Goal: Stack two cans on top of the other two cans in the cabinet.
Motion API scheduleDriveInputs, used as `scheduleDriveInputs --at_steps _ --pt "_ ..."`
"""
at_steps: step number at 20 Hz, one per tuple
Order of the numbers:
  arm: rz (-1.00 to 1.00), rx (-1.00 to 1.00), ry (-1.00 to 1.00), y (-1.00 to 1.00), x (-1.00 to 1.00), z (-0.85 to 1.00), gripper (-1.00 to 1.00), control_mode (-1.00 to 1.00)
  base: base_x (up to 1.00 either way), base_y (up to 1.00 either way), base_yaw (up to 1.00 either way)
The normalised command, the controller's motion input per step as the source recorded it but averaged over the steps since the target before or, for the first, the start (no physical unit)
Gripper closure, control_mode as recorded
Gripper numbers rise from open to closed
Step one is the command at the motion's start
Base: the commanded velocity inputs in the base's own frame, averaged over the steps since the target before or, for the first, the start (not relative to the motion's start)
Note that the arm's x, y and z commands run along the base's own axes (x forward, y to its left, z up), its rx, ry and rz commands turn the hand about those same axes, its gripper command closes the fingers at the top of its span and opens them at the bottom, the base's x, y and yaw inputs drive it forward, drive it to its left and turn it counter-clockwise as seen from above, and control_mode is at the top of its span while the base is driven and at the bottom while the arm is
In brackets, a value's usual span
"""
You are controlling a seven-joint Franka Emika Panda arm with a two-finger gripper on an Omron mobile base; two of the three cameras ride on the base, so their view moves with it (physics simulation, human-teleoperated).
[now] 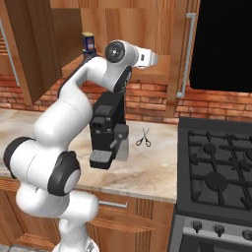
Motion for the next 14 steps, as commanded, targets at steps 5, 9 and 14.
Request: scheduleDriveInputs --at_steps 5,9,14 --pt "0.0 0.0 0.0 0.0 0.19 -0.06 -1.0 -1.0 0.0 0.0 0.0" --pt "0.0 0.0 0.0 0.0 0.21 -0.04 -1.0 -1.0 0.0 0.0 0.0" --pt "0.0 0.0 0.0 0.0 0.21 0.0 -1.0 -1.0 0.0 0.0 0.0"
